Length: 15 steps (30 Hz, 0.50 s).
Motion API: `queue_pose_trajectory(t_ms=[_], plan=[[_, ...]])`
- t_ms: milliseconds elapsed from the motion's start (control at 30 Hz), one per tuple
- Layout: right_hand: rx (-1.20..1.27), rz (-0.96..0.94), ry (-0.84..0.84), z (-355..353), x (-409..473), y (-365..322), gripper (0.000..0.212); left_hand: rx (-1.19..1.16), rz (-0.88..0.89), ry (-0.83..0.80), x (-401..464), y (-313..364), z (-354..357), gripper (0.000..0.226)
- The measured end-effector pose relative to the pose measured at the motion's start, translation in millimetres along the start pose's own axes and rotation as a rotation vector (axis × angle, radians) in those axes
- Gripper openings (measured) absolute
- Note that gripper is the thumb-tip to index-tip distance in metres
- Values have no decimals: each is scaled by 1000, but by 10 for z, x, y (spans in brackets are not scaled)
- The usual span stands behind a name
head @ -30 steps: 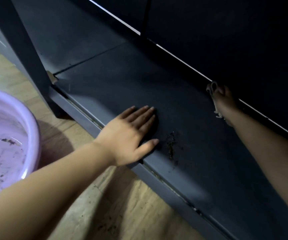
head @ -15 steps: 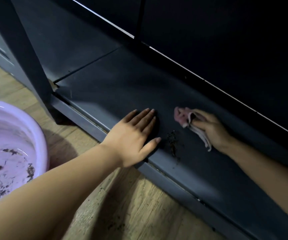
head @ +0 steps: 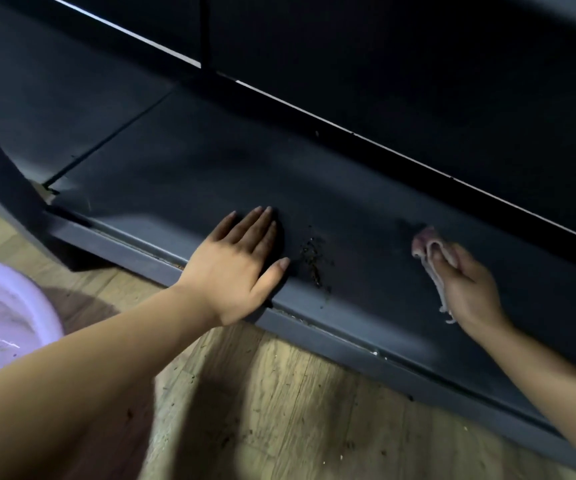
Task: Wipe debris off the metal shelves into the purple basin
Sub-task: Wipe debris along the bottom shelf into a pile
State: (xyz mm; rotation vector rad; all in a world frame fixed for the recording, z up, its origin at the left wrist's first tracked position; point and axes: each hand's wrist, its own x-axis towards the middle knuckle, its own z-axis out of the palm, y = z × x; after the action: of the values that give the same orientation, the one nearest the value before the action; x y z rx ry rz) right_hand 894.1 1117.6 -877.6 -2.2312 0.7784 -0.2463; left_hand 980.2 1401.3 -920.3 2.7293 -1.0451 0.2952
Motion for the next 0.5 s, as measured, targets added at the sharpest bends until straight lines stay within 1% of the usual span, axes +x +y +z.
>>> queue_pose_trajectory(t_ms=[67, 167, 233, 300, 367, 433, 500], plan=[[-25, -49, 34, 107, -107, -80, 48, -1, 25, 10, -12, -29, -4, 70], [-32, -122, 38, 365, -203, -306, 38, -3, 38, 9, -48, -169, -44, 73], [-43, -184, -14, 592, -230, -468, 37, -8, 64, -5, -81, -316, -87, 76], [-113, -231, -78, 819, -270, -649, 32, 17, 117, -10, -117, -445, -115, 75], [-117, -224, -130, 969, -319, -859, 33, 40, 168, -6, -129, -515, -120, 74], [-53, -176, -182, 1001, -344, -973, 30, 38, 196, 2, -115, -537, -134, 74], [-66, -150, -169, 901, -325, -935, 26, 34, 214, 5, -112, -538, -163, 74]])
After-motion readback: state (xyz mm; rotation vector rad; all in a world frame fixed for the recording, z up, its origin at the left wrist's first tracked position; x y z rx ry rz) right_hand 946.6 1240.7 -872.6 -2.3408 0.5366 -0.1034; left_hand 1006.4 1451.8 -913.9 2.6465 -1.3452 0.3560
